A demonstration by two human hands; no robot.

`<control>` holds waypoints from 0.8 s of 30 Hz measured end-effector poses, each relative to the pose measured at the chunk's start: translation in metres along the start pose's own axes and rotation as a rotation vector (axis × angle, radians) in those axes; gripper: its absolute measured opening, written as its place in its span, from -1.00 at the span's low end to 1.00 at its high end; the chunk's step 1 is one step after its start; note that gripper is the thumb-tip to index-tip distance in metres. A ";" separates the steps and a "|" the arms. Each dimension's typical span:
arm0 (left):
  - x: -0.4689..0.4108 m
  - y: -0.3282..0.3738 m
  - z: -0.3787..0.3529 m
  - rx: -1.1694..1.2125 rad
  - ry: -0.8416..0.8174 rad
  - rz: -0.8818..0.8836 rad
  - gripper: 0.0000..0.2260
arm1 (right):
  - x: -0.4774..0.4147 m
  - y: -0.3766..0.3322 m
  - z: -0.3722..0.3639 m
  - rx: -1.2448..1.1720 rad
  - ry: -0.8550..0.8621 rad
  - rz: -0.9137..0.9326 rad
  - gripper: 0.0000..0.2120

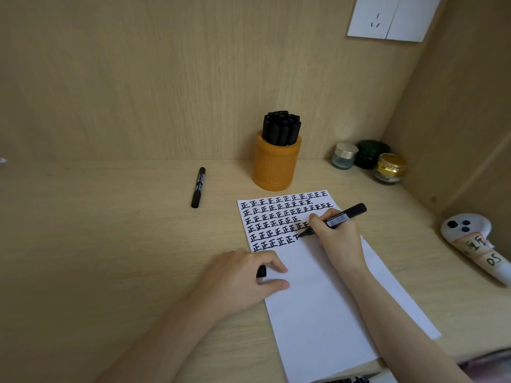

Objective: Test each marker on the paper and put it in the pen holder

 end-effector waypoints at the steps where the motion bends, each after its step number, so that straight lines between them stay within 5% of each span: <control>1: 0.000 0.000 0.000 0.001 0.003 -0.002 -0.78 | 0.000 0.000 0.000 -0.017 -0.008 -0.001 -0.75; 24: 0.000 0.003 0.001 -0.011 -0.013 0.007 -0.79 | 0.002 -0.001 -0.004 0.032 -0.067 -0.013 -0.74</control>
Point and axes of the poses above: each hand's wrist, its own x-axis away from the middle knuckle, its own z-axis out of the back of the hand, y = z × x, the point moved 5 cm from there along -x, towards the middle knuckle, and after that the axes turned 3 degrees about z, right-handed, at the moved point
